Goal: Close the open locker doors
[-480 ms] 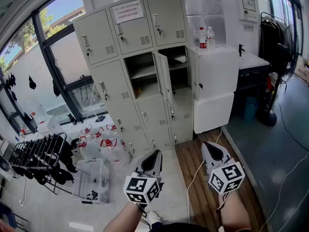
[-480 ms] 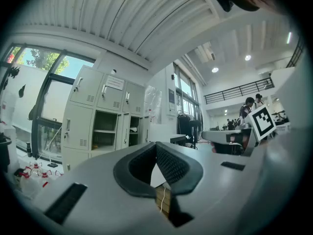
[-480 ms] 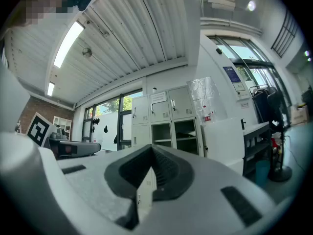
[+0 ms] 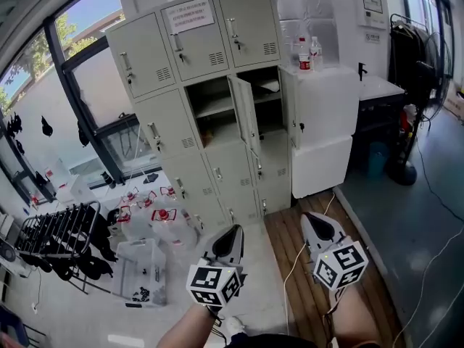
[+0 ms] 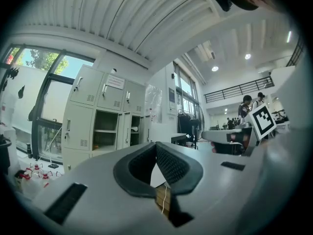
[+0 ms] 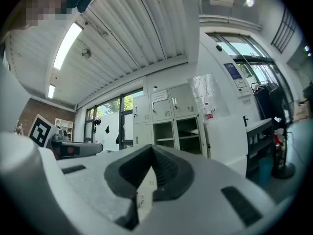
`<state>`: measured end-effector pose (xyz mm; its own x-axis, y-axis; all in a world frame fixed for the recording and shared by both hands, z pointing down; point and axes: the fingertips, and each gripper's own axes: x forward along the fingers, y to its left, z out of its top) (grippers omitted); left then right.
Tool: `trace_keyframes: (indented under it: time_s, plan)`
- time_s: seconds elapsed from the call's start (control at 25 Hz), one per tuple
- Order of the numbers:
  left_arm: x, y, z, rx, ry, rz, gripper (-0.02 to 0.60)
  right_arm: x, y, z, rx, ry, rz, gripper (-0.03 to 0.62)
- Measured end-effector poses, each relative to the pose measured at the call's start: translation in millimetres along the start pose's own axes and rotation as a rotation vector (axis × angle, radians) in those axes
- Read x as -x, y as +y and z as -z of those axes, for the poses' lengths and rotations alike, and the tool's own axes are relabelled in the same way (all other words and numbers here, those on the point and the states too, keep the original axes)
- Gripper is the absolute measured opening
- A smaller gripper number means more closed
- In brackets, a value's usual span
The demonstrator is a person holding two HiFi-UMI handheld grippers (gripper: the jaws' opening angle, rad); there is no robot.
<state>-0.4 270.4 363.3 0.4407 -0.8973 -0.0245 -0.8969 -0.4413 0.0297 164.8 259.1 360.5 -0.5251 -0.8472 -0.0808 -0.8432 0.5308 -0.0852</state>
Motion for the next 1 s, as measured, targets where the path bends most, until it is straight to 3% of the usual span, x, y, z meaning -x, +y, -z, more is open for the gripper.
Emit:
trace_keyframes:
  time_s: [0.36, 0.56, 1.0]
  plan:
    - [-12.8, 32.3, 1.6, 0.001, 0.007, 0.016, 0.022, -28.5, 10.1, 2.6, -0.002, -0.001, -0.005, 0.008]
    - [-22.7, 63.9, 3.6, 0.005, 0.017, 0.029, 0.059, -61.7, 22.2, 7.8, -0.01, 0.016, -0.012, 0.048]
    - [-49.4, 143.0, 10.6, -0.01, 0.023, 0.085, 0.244, -141.7, 40.8, 12.8, 0.017, 0.002, 0.061, 0.149]
